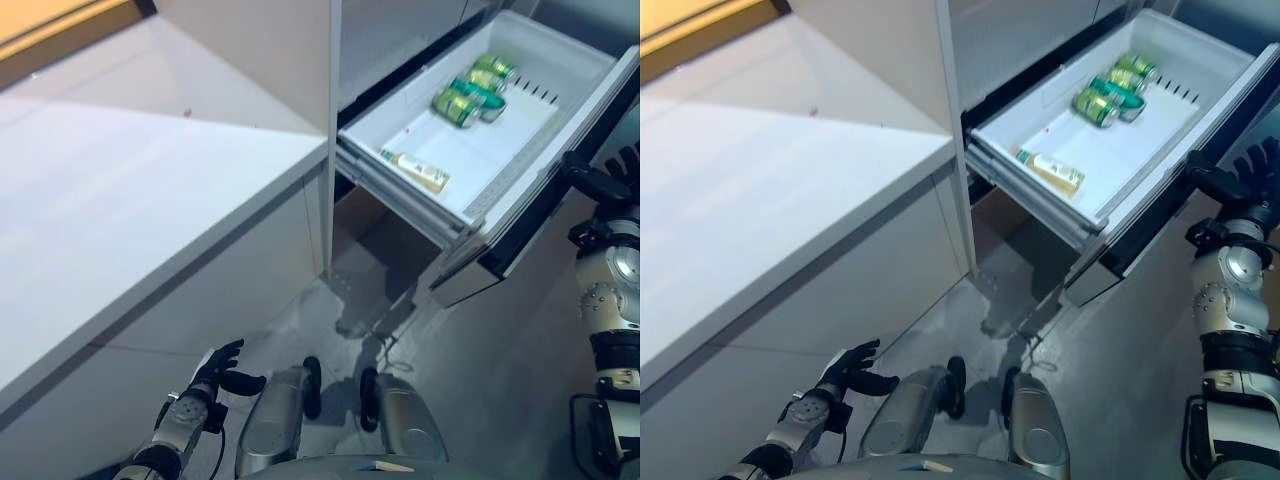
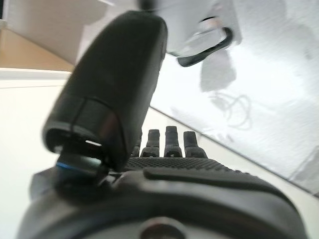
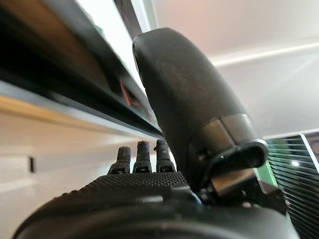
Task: Put drinks into fridge and close the fridge
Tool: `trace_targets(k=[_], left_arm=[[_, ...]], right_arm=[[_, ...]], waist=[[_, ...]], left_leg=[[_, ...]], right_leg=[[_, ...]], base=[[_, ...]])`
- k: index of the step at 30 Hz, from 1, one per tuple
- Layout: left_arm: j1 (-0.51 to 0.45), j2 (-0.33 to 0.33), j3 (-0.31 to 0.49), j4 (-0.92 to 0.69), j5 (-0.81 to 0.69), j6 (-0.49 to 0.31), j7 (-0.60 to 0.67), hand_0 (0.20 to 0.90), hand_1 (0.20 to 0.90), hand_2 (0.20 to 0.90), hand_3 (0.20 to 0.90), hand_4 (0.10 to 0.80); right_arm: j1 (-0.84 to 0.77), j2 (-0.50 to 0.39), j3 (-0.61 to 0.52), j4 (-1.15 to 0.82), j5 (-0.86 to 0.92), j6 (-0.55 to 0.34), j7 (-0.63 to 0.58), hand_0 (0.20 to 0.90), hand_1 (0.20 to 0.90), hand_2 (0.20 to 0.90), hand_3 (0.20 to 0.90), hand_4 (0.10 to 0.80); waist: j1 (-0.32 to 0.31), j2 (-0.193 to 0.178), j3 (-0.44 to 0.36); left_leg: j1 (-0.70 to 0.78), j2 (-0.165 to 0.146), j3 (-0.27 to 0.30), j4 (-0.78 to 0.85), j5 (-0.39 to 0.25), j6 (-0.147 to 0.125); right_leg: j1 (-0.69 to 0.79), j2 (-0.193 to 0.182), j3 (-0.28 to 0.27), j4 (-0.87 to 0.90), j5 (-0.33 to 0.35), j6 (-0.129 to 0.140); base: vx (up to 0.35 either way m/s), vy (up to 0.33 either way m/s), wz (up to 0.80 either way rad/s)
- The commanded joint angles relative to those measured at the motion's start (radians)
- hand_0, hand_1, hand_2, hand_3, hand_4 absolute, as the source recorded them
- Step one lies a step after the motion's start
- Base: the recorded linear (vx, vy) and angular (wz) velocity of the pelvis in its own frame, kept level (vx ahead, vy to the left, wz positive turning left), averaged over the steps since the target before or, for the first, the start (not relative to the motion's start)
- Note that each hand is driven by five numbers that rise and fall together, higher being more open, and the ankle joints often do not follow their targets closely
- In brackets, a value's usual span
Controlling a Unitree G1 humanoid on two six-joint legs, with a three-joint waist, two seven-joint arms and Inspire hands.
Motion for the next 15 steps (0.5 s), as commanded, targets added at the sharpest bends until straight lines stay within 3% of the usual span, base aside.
trace_targets(k=[1,5,15], left_arm=[[0.037,0.004,-0.030,-0.051,-0.047,-0.047,0.026,0.900,0.900,0.900,0.900,0.800],[0.038,0.000,-0.025,-0.048,-0.059,-0.062,0.036,0.900,0.900,0.900,0.900,0.800],[0.045,-0.004,-0.027,-0.060,-0.084,-0.080,0.043,0.900,0.900,0.900,0.900,0.800]], right_arm=[[-0.115,-0.043,0.009,-0.027,0.047,-0.104,0.082,0.900,0.900,0.900,0.900,0.800],[-0.136,-0.029,0.041,-0.021,0.114,-0.102,0.189,0.900,0.900,0.900,0.900,0.800],[-0.210,0.002,0.100,-0.044,0.168,-0.091,0.302,0.900,0.900,0.900,0.900,0.800]], waist=[[0.028,-0.001,-0.045],[0.038,0.007,-0.024],[0.066,0.016,-0.004]], left_leg=[[-0.007,-0.058,-0.061,0.101,-0.157,0.031],[-0.037,-0.065,-0.071,0.105,-0.139,0.027],[-0.039,-0.071,-0.092,0.057,-0.092,0.014]], right_leg=[[0.003,-0.013,-0.060,0.029,0.019,-0.030],[-0.032,-0.013,-0.065,0.059,0.015,-0.039],[-0.042,-0.017,-0.081,0.059,0.024,-0.037]], base=[[-0.014,0.017,0.05],[-0.016,0.018,0.01],[0.006,0.040,0.03]])
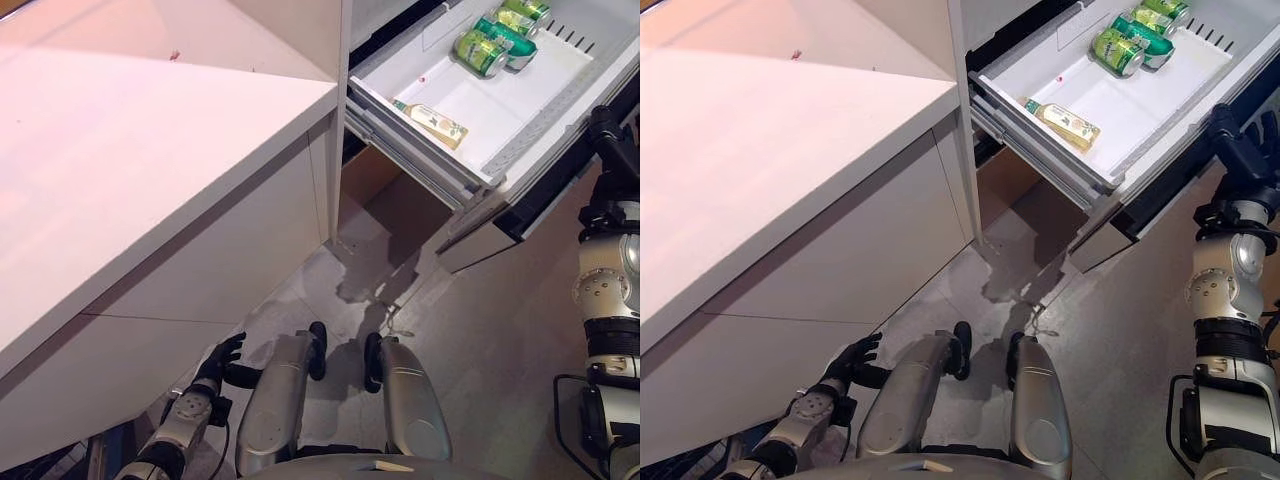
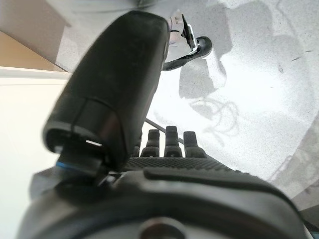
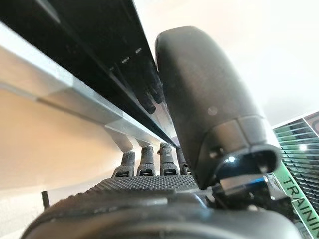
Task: Put drinks into fridge and close the fridge
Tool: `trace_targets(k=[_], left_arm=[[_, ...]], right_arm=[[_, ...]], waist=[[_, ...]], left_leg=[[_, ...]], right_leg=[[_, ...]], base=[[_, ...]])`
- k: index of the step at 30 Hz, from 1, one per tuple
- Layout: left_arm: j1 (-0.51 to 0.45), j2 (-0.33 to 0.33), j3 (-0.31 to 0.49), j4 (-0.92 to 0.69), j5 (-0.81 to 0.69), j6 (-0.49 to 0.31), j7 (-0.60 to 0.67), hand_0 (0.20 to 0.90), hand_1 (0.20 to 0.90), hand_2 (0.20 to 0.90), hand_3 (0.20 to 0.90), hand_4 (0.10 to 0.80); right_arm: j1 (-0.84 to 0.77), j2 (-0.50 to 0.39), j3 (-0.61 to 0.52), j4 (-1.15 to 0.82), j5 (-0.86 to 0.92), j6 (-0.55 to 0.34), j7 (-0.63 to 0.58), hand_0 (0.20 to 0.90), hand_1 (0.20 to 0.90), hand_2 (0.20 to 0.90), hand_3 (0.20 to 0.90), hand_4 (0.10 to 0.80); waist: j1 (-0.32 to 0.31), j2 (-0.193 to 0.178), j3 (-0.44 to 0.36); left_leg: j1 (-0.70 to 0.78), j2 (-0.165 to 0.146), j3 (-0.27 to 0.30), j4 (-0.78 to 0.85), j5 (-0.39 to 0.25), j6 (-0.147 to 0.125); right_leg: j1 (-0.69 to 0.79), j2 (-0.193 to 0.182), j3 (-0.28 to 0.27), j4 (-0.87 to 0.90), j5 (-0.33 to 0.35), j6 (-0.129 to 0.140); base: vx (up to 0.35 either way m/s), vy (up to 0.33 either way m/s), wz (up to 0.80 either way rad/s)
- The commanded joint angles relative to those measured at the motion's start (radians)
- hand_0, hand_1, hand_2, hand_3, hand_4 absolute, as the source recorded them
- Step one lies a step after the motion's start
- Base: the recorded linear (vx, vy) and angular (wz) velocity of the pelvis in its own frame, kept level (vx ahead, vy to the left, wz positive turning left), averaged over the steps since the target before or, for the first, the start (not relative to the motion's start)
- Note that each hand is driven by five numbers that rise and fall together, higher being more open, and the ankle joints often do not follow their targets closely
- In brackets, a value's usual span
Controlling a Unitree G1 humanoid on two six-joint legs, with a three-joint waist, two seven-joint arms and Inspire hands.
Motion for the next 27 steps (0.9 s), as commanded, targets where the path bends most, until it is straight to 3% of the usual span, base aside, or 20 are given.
trace_targets(k=[1,8,17,27], left_arm=[[0.043,0.009,-0.019,-0.059,-0.034,-0.054,0.021,0.900,0.900,0.900,0.900,0.800],[0.076,0.026,-0.018,-0.076,-0.039,-0.073,0.009,0.900,0.900,0.900,0.900,0.800],[0.121,0.047,0.019,-0.054,-0.027,-0.094,0.011,0.900,0.900,0.900,0.900,0.800],[0.161,0.053,0.070,-0.011,0.034,-0.080,-0.002,0.900,0.900,0.900,0.900,0.800]], right_arm=[[-0.166,0.002,0.128,-0.044,0.006,-0.016,0.188,0.900,0.900,0.900,0.900,0.800],[-0.220,0.003,0.191,-0.011,0.014,0.007,0.288,0.900,0.900,0.900,0.900,0.800],[-0.261,0.018,0.222,0.069,0.016,-0.009,0.290,0.900,0.900,0.900,0.900,0.800],[-0.254,0.050,0.185,0.106,-0.083,-0.100,0.093,0.900,0.900,0.900,0.900,0.800]], waist=[[0.076,0.004,-0.053],[0.138,0.012,-0.070],[0.205,0.023,-0.120],[0.230,0.007,-0.193]], left_leg=[[0.066,-0.035,-0.052,-0.037,-0.083,0.009],[0.118,-0.045,-0.104,-0.143,-0.028,-0.002],[0.202,-0.057,-0.169,-0.289,0.029,-0.009],[0.299,-0.052,-0.197,-0.400,0.047,-0.009]], right_leg=[[0.053,0.003,-0.075,-0.044,0.040,-0.039],[0.114,-0.021,-0.116,-0.096,0.052,-0.023],[0.208,-0.052,-0.182,-0.182,0.054,-0.001],[0.315,-0.051,-0.201,-0.333,0.091,0.033]], base=[[0.055,0.056,0.07],[0.075,0.052,0.22],[0.098,0.055,0.35],[0.089,0.030,0.21]])
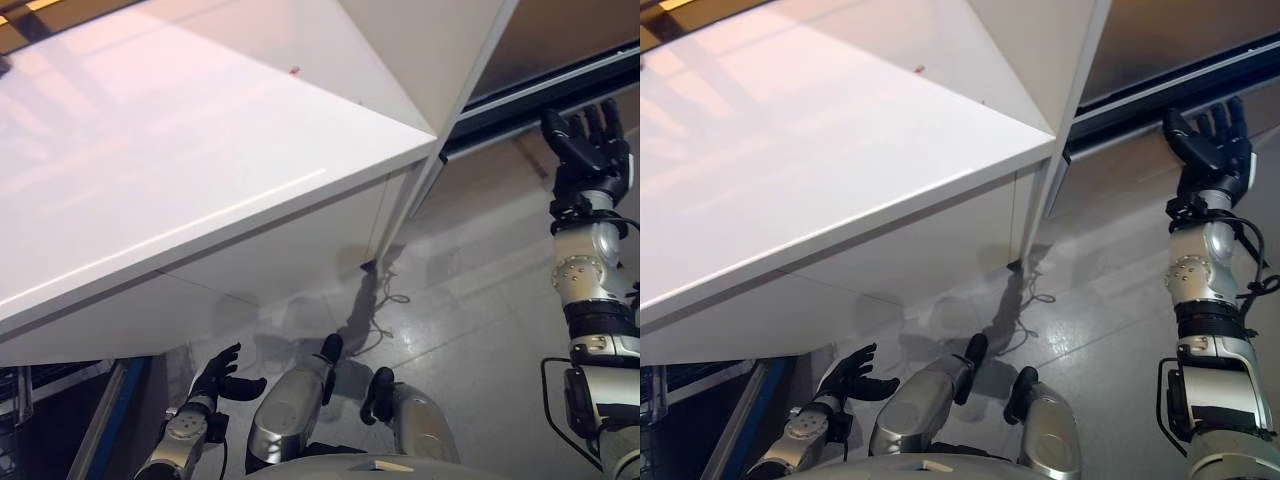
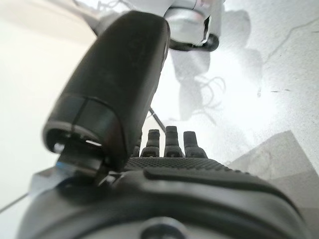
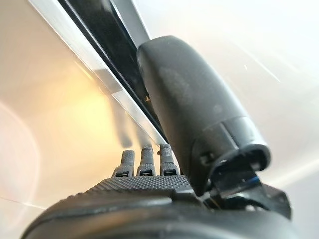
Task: Put drinks into fridge and close the fridge
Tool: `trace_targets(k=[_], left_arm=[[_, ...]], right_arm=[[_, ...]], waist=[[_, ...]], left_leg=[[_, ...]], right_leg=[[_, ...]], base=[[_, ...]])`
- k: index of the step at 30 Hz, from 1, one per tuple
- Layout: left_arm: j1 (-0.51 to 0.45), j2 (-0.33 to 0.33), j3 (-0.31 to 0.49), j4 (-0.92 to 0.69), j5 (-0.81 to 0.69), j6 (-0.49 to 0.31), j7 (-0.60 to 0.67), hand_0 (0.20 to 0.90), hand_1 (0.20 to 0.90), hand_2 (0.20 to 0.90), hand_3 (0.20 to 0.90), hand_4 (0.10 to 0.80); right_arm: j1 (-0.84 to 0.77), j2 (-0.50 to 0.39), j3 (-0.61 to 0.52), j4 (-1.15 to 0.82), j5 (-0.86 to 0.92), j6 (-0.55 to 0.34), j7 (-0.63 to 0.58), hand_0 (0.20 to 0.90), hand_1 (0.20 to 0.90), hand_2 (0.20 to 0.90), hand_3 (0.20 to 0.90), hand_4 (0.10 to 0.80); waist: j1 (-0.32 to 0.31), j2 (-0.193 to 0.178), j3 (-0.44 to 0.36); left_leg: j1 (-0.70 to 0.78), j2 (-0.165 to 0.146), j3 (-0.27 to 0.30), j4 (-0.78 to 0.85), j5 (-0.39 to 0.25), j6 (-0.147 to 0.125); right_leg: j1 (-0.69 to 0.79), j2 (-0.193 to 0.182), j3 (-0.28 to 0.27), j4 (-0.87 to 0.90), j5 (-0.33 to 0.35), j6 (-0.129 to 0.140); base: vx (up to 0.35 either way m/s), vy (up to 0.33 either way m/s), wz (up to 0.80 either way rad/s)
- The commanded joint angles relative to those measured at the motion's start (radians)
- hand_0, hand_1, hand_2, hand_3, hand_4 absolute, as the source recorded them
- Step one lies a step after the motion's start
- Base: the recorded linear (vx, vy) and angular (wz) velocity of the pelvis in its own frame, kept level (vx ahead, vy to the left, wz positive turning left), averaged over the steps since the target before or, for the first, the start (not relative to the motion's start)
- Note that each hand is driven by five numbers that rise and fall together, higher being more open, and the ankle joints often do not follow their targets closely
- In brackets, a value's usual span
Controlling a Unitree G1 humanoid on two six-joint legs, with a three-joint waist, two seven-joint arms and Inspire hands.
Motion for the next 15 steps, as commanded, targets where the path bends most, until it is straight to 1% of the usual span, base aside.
trace_targets(k=[1,3,4,5,6,8,12,13,15], left_arm=[[0.086,0.071,0.007,-0.010,0.055,-0.039,-0.002,0.900,0.900,0.900,0.900,0.800],[0.088,0.071,0.009,-0.007,0.061,-0.041,-0.007,0.900,0.900,0.900,0.900,0.800],[0.091,0.068,0.010,-0.002,0.070,-0.048,-0.011,0.900,0.900,0.900,0.900,0.800],[0.092,0.067,0.009,-0.002,0.071,-0.048,-0.011,0.900,0.900,0.900,0.900,0.800],[0.091,0.065,0.009,0.001,0.078,-0.050,-0.015,0.900,0.900,0.900,0.900,0.800],[0.093,0.063,0.008,0.003,0.093,-0.055,-0.018,0.900,0.900,0.900,0.900,0.800],[0.091,0.062,0.005,0.001,0.099,-0.050,-0.011,0.900,0.900,0.900,0.900,0.800],[0.092,0.062,0.004,0.001,0.099,-0.051,-0.011,0.900,0.900,0.900,0.900,0.800],[0.080,0.059,0.003,0.003,0.104,-0.044,-0.013,0.900,0.900,0.900,0.900,0.800]], right_arm=[[-0.126,0.000,0.018,-0.029,-0.112,-0.107,-0.020,0.900,0.900,0.900,0.900,0.800],[-0.121,-0.003,0.015,-0.040,-0.139,-0.120,-0.051,0.900,0.900,0.900,0.900,0.800],[-0.106,-0.009,0.010,-0.058,-0.183,-0.129,-0.080,0.900,0.900,0.900,0.900,0.800],[-0.104,-0.009,0.009,-0.060,-0.188,-0.129,-0.082,0.900,0.900,0.900,0.900,0.800],[-0.085,-0.017,0.006,-0.074,-0.235,-0.134,-0.110,0.900,0.900,0.900,0.900,0.800],[-0.057,-0.031,-0.001,-0.092,-0.271,-0.134,-0.137,0.900,0.900,0.900,0.900,0.800],[0.018,-0.048,-0.033,-0.146,-0.331,-0.148,-0.198,0.900,0.900,0.900,0.900,0.800],[0.021,-0.047,-0.035,-0.148,-0.334,-0.147,-0.202,0.900,0.900,0.900,0.900,0.800],[0.065,-0.042,-0.047,-0.168,-0.377,-0.145,-0.229,0.900,0.900,0.900,0.900,0.800]], waist=[[0.054,-0.056,-0.147],[0.049,-0.060,-0.157],[0.040,-0.067,-0.166],[0.040,-0.067,-0.166],[0.030,-0.075,-0.178],[0.017,-0.084,-0.188],[-0.018,-0.102,-0.210],[-0.018,-0.102,-0.211],[-0.042,-0.109,-0.220]], left_leg=[[0.068,0.001,0.040,-0.070,-0.093,0.035],[0.073,0.002,0.044,-0.077,-0.090,0.036],[0.082,0.003,0.052,-0.081,-0.096,0.038],[0.083,0.004,0.053,-0.082,-0.096,0.038],[0.094,0.005,0.063,-0.087,-0.102,0.039],[0.104,0.010,0.075,-0.091,-0.107,0.041],[0.123,0.022,0.104,-0.108,-0.111,0.042],[0.124,0.023,0.106,-0.110,-0.111,0.042],[0.131,0.029,0.120,-0.123,-0.110,0.040]], right_leg=[[0.015,-0.018,0.050,-0.058,0.081,0.055],[0.021,-0.015,0.051,-0.079,0.094,0.059],[0.030,-0.010,0.059,-0.099,0.102,0.062],[0.032,-0.009,0.060,-0.102,0.103,0.062],[0.043,-0.003,0.068,-0.127,0.112,0.065],[0.051,0.004,0.079,-0.149,0.124,0.068],[0.061,0.023,0.109,-0.192,0.144,0.073],[0.062,0.023,0.110,-0.193,0.145,0.073],[0.063,0.033,0.127,-0.214,0.154,0.074]], base=[[0.055,0.017,0.07],[0.000,0.000,0.00],[0.000,0.000,0.00],[0.000,0.000,0.00],[0.016,-0.017,-0.04],[0.001,-0.032,-0.10],[-0.017,-0.042,-0.21],[-0.052,-0.071,-0.39],[-0.057,-0.049,-0.33]])
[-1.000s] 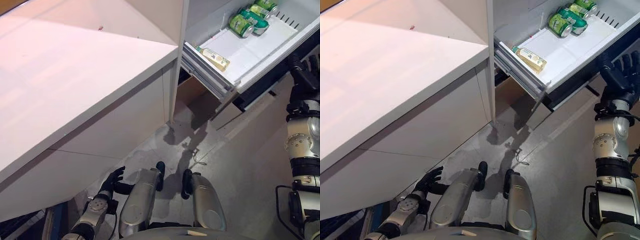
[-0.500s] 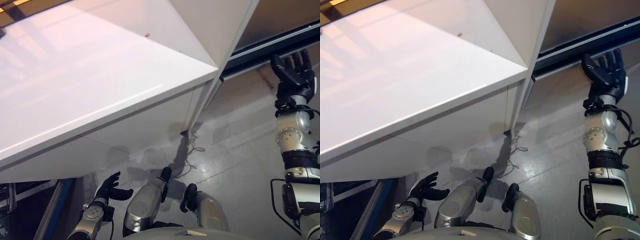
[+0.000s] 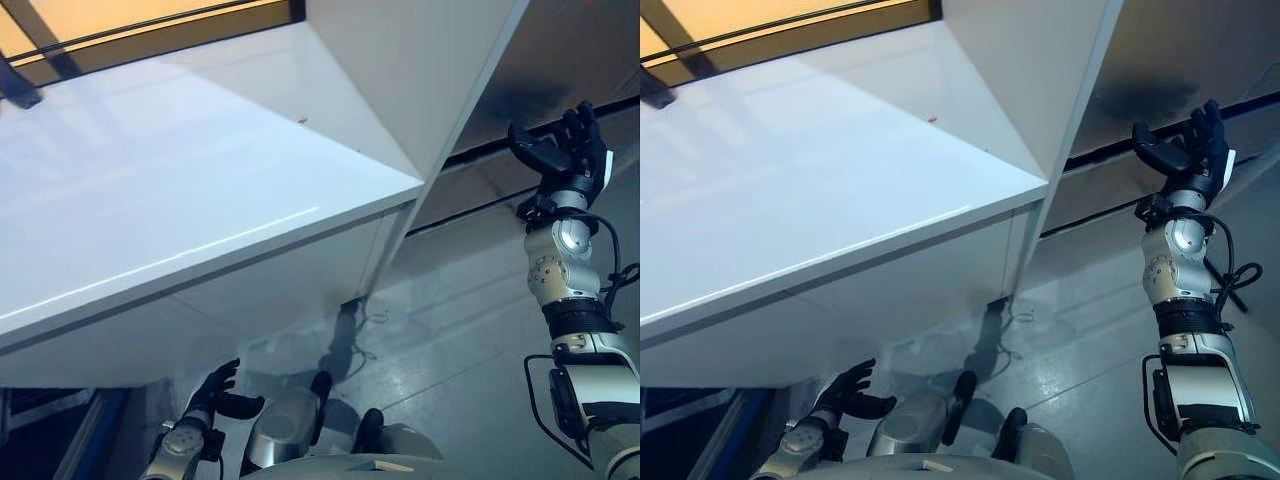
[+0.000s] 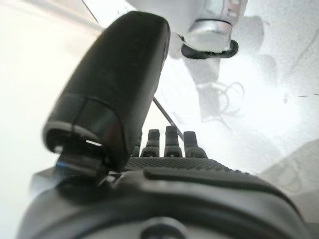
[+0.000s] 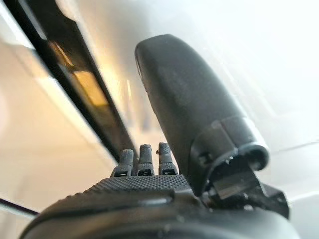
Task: Put drinks into fridge and close the fridge
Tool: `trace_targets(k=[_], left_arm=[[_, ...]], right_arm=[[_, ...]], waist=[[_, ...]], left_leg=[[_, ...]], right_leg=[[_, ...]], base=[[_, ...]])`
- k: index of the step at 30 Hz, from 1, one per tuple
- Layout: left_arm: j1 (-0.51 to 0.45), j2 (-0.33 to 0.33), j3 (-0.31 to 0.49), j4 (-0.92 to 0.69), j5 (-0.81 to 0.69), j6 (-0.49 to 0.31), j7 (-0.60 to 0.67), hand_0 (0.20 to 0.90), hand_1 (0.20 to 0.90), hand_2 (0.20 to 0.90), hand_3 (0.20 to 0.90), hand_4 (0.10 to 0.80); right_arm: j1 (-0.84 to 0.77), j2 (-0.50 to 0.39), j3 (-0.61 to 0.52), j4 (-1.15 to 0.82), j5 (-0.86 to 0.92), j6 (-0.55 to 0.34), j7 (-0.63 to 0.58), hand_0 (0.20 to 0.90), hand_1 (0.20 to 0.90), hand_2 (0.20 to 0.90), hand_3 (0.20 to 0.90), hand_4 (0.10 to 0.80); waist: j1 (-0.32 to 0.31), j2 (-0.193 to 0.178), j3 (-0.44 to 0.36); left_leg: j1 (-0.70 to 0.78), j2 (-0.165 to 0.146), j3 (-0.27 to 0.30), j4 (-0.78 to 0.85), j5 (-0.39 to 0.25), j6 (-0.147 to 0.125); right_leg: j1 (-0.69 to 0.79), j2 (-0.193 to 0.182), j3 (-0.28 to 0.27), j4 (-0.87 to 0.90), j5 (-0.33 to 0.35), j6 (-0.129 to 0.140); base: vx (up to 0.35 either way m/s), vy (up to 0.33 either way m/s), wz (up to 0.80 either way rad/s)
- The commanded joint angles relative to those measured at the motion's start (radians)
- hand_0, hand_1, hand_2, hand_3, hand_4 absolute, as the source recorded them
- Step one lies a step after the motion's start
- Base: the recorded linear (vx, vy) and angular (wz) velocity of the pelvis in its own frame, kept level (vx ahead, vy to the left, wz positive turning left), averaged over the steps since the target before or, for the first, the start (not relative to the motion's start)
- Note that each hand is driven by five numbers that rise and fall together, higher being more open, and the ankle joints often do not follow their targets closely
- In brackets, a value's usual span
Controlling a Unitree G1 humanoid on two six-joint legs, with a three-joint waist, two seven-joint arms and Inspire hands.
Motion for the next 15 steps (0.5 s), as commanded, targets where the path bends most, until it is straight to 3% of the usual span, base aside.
trace_targets(k=[1,6,11,15], left_arm=[[0.022,0.049,0.001,0.000,0.026,-0.039,0.005,0.900,0.900,0.900,0.900,0.800],[0.005,0.024,0.017,-0.006,0.004,-0.010,-0.022,0.900,0.900,0.900,0.900,0.800],[0.001,0.005,0.030,-0.020,-0.032,0.013,-0.076,0.900,0.900,0.900,0.900,0.800],[-0.008,0.001,0.049,0.006,-0.069,0.029,-0.121,0.900,0.900,0.900,0.900,0.800]], right_arm=[[0.032,-0.070,-0.047,-0.113,-0.100,-0.120,-0.052,0.900,0.900,0.900,0.900,0.800],[0.235,0.003,-0.049,-0.142,-0.132,-0.057,0.038,0.900,0.900,0.900,0.900,0.800],[0.391,0.061,-0.037,-0.073,-0.038,0.059,0.325,0.900,0.900,0.900,0.900,0.800],[0.475,0.097,-0.001,0.040,-0.058,0.146,0.448,0.900,0.900,0.900,0.900,0.800]], waist=[[-0.044,-0.017,-0.099],[-0.104,-0.026,-0.137],[-0.145,-0.023,-0.172],[-0.173,-0.021,-0.192]], left_leg=[[0.062,-0.008,0.059,-0.045,-0.111,0.035],[0.087,0.018,0.105,-0.110,-0.087,0.019],[0.114,0.039,0.146,-0.184,-0.055,-0.003],[0.126,0.050,0.177,-0.205,-0.047,-0.014]], right_leg=[[-0.002,-0.014,0.068,-0.069,0.098,0.064],[0.004,0.010,0.105,-0.128,0.119,0.064],[0.019,0.028,0.109,-0.182,0.134,0.065],[0.028,0.036,0.108,-0.206,0.137,0.065]], base=[[-0.071,-0.045,-0.28],[-0.063,-0.057,-0.37],[-0.034,-0.053,-0.29],[-0.015,-0.039,-0.18]])
